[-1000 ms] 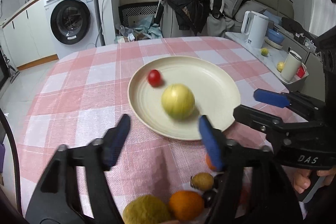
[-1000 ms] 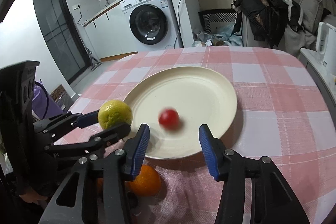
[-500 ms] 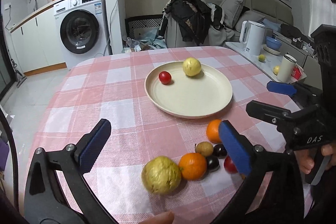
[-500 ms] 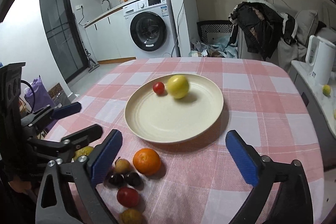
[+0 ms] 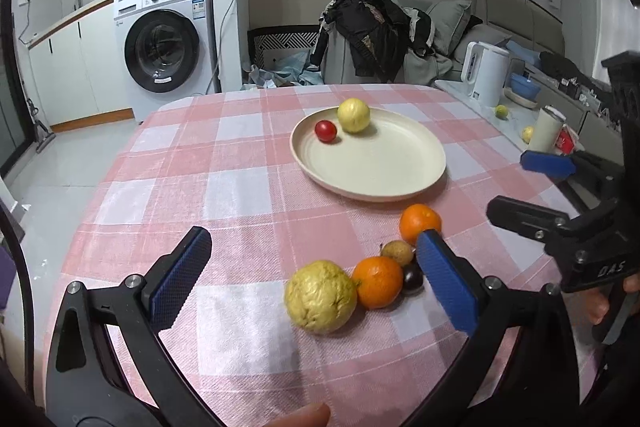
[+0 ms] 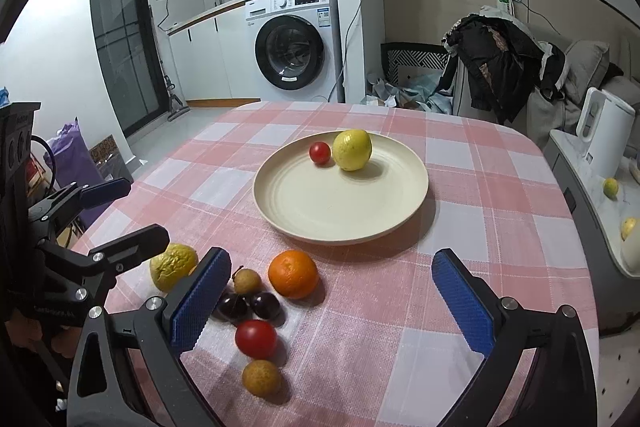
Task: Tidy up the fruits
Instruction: 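Withdraw both open tools from the plate back toward the fruit cluster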
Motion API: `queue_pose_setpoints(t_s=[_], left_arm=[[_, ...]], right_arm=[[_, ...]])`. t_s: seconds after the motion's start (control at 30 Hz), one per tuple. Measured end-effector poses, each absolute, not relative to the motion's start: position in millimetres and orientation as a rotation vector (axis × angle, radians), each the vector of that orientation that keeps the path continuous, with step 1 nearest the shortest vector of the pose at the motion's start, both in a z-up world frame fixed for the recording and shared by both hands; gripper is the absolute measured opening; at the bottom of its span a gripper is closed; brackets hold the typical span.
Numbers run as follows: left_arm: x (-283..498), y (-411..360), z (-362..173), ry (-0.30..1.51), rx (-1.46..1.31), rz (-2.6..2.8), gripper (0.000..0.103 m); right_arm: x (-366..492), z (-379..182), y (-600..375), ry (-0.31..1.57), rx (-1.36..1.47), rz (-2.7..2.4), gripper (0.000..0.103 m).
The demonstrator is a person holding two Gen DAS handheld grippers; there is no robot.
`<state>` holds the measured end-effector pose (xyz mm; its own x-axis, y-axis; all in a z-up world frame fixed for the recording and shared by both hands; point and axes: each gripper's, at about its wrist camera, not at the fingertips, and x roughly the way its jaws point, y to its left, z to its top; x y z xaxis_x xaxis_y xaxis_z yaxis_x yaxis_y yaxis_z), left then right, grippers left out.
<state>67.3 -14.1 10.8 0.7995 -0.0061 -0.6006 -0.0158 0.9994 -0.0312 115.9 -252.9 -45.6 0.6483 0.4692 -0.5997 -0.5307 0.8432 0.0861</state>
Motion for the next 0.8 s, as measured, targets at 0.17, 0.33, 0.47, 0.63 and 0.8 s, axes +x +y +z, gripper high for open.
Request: queue_pose_setpoints(t_s=[0.17, 0.33, 0.47, 0.63, 0.8], left_arm=[[61.7, -7.0, 10.2, 0.648, -0.051, 0.017, 0.102], [62.4, -5.7, 6.6, 0.66, -0.049, 0.021, 0.102], [66.7, -9.6, 0.4, 0.676, -0.033, 0.019, 0.102], [71.2, -11.4, -6.7, 0.695, -0.023, 0.017, 0.102], [74.0, -12.0, -13.2, 0.716, -0.023, 0.012, 0.102]], right_arm=[[108.1, -45.3, -250.4, 0.655, -0.135, 0.58, 0.103], [98.7, -49.1, -243.5, 0.667, -0.182, 0.597, 0.103], [95.3, -58.4, -238.1, 0.689, -0.224, 0.604, 0.103], [97.9, -74.7, -233.3, 0.752, -0.252, 0.613, 0.103], [100.4, -84.7, -232.0, 0.801, -0.248, 0.635, 0.103]])
